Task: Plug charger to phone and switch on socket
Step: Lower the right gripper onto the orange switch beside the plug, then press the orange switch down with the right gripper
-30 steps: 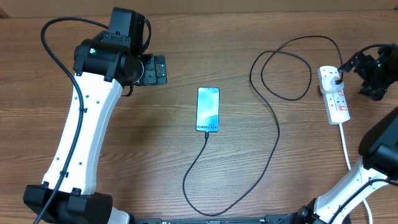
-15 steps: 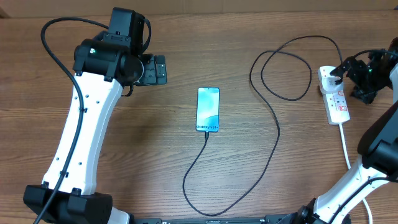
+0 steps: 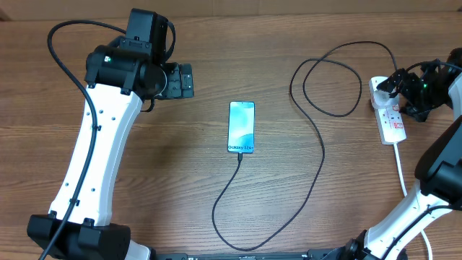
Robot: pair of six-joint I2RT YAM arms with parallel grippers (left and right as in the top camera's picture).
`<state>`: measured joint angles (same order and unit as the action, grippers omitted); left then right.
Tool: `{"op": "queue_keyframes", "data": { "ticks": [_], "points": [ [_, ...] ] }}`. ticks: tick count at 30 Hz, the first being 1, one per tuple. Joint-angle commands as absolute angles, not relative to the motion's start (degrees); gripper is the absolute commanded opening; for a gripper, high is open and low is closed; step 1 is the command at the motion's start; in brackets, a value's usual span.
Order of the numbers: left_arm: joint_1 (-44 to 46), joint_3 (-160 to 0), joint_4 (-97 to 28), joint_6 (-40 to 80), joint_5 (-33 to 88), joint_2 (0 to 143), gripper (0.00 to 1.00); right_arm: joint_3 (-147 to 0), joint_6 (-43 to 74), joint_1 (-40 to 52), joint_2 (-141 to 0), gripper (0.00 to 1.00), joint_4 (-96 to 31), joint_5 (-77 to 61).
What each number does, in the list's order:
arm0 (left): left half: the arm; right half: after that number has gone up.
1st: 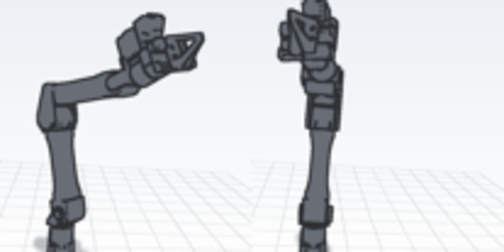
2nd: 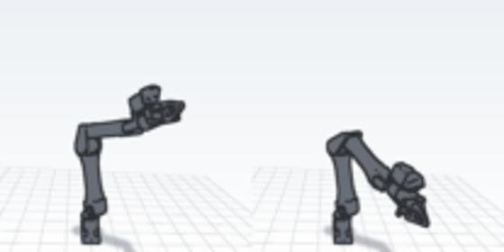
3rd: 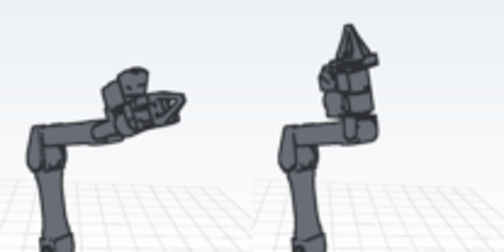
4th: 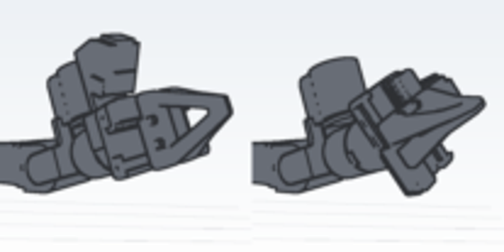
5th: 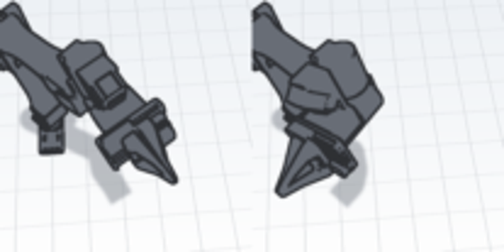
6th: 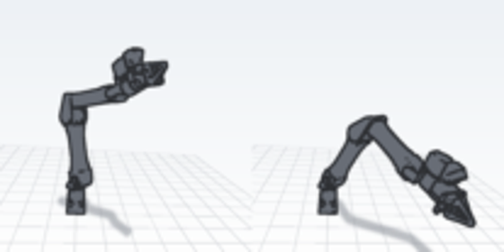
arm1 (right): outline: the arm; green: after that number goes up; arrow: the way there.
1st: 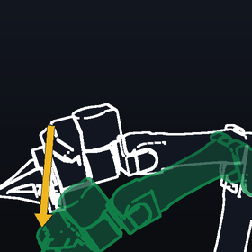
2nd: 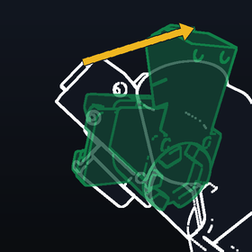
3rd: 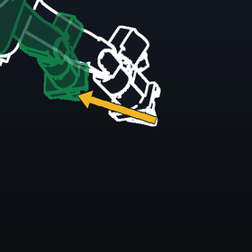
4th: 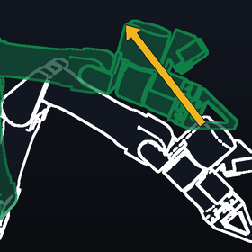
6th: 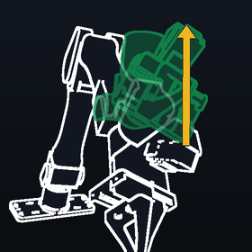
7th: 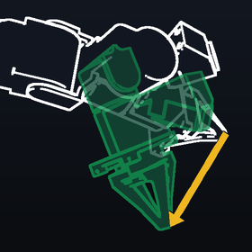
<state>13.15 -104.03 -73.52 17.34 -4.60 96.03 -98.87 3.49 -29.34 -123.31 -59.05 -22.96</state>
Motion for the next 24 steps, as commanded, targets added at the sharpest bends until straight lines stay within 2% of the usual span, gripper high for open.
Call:
{"op": "queue_keyframes", "data": {
  "ticks": [1,24],
  "points": [
    [13.52,-104.47,-73.47,16.27,-5.30,96.27,1.00,-98.61,2.00,-28.58,-123.59,1.00,-58.19,-23.66],
    [13.52,-104.47,-73.49,16.27,-5.30,96.27,1.00,-98.61,1.61,-27.79,-124.27,1.00,-54.76,-21.50]
  ]
}}
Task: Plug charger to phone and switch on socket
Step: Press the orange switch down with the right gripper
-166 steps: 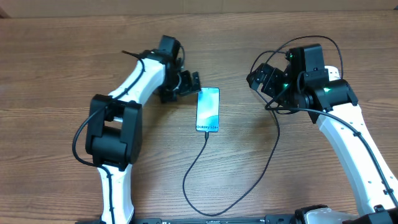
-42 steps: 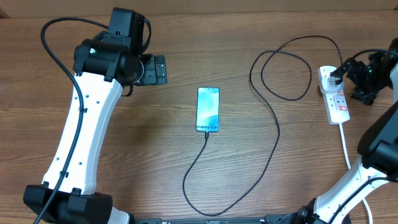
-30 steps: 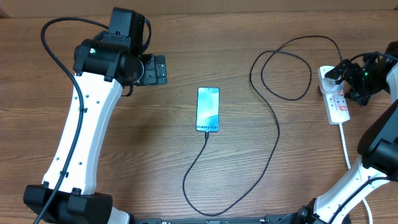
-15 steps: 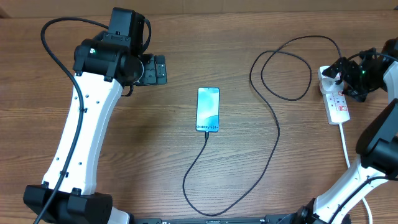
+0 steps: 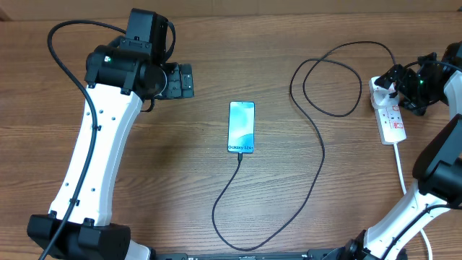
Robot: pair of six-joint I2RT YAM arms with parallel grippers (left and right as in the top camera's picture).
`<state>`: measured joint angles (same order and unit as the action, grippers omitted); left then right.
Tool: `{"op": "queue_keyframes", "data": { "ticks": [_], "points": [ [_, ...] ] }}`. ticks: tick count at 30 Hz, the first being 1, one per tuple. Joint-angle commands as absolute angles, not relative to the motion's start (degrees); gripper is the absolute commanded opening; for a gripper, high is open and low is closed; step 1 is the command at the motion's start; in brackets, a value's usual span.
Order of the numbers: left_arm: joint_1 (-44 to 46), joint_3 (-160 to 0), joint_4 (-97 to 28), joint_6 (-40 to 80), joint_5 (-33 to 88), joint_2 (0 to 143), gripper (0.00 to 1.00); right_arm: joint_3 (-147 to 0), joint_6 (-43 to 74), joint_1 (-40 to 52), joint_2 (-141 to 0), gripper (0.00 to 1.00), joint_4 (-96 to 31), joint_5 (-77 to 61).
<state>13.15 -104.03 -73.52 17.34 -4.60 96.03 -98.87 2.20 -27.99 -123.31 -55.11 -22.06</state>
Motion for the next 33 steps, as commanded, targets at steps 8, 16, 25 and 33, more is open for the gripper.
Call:
{"op": "queue_keyframes", "data": {
  "ticks": [8,16,25,33],
  "points": [
    [13.52,-104.47,-73.47,16.27,-5.30,96.27,1.00,-98.59,1.61,-27.68,-126.89,1.00,-55.42,-23.66],
    [13.52,-104.47,-73.47,16.27,-5.30,96.27,1.00,-98.59,1.61,-27.64,-128.07,1.00,-57.39,-24.99],
    [13.52,-104.47,-73.47,16.27,-5.30,96.27,1.00,-98.59,0.78,-26.92,-128.07,1.00,-59.27,-26.76],
    [13.52,-104.47,-73.49,16.27,-5.30,96.27,1.00,-98.59,-0.08,-25.08,-128.07,1.00,-60.88,-28.75]
  ]
}}
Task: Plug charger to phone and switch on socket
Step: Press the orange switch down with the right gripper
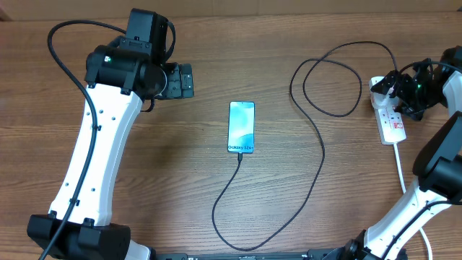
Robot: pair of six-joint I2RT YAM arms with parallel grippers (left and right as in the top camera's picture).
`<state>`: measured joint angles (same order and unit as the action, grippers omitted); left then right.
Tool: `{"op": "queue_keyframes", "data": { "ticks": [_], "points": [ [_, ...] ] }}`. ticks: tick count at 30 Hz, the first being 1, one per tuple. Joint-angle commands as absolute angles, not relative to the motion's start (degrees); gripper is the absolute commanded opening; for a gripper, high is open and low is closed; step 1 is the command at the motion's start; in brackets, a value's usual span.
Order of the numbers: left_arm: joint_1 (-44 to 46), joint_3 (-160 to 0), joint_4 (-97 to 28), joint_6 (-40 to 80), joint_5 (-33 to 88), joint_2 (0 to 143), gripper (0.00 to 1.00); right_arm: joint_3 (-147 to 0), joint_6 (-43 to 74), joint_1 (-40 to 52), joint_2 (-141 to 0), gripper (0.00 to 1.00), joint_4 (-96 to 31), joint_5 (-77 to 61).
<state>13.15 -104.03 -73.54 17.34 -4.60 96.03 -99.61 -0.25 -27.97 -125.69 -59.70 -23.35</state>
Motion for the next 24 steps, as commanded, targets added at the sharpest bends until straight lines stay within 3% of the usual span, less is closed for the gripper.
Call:
{"op": "queue_keyframes", "data": {
  "ticks": [1,24],
  "points": [
    [13.52,-104.47,-73.47,16.27,-5.30,96.27,1.00,-98.59,-0.10,-24.80,-128.07,1.00,-60.86,-28.86],
    [13.52,-104.47,-73.49,16.27,-5.30,96.27,1.00,-100.60,5.34,-26.37,-127.83,1.00,-61.65,-26.13]
  ]
}}
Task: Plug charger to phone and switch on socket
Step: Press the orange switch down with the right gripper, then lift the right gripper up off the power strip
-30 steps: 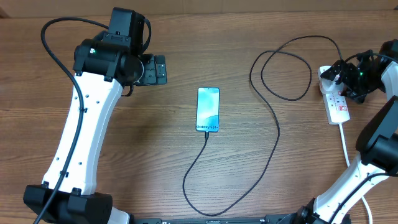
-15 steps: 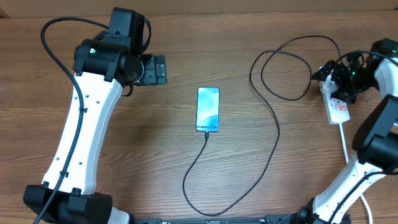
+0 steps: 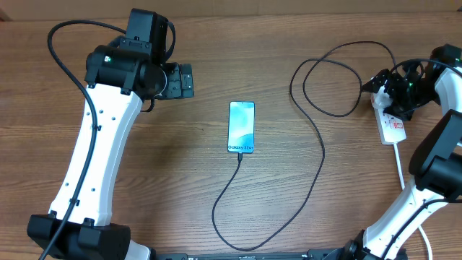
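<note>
The phone (image 3: 242,127) lies face up mid-table with its screen lit. A black charger cable (image 3: 320,155) is plugged into its near edge, runs toward me, then loops up to the white socket strip (image 3: 393,126) at the right. My right gripper (image 3: 377,88) sits over the far end of that strip, hiding the plug and switch; its fingers look closed to a point. At the far left my left gripper (image 3: 185,81) hovers open and holds nothing, well away from the phone.
The cable forms a big loop (image 3: 332,79) between the phone and the strip. The strip's white lead (image 3: 401,170) runs toward the near right edge. The left arm (image 3: 94,159) spans the table's left side.
My right gripper has shifted a little left and farther over the strip's far end, covering more of it. Phone, cable and left arm are unchanged.
The phone lay plugged in with its screen lit at every moment, and the left arm stayed still. My right gripper stood at the strip's far end, edged slightly up, came back down, and now sits farther left over that end.
</note>
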Robot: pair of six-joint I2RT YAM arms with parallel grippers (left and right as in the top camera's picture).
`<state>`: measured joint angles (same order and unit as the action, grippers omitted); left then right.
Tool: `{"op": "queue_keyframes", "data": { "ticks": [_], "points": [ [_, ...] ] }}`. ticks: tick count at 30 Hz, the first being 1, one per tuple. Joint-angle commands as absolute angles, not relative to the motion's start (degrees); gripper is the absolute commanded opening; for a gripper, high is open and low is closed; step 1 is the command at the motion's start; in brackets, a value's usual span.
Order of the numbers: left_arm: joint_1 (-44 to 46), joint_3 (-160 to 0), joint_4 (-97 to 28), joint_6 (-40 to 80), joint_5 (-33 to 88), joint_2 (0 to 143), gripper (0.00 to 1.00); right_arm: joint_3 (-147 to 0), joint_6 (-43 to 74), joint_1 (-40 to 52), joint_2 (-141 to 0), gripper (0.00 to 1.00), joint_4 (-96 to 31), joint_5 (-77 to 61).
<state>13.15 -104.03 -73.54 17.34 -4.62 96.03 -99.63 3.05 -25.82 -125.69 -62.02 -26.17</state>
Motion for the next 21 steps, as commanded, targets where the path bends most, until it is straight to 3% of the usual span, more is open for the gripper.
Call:
{"op": "queue_keyframes", "data": {
  "ticks": [1,13,21],
  "points": [
    [13.52,-104.47,-73.49,16.27,-5.30,96.27,1.00,-101.30,6.20,-26.76,-127.79,1.00,-62.30,-24.95],
    [13.52,-104.47,-73.49,16.27,-5.30,96.27,1.00,-109.12,8.80,-30.17,-118.45,1.00,-72.60,-18.13],
    [13.52,-104.47,-73.47,16.27,-5.30,96.27,1.00,-109.25,9.23,-29.85,-104.33,1.00,-77.87,-17.32]
  ]
}}
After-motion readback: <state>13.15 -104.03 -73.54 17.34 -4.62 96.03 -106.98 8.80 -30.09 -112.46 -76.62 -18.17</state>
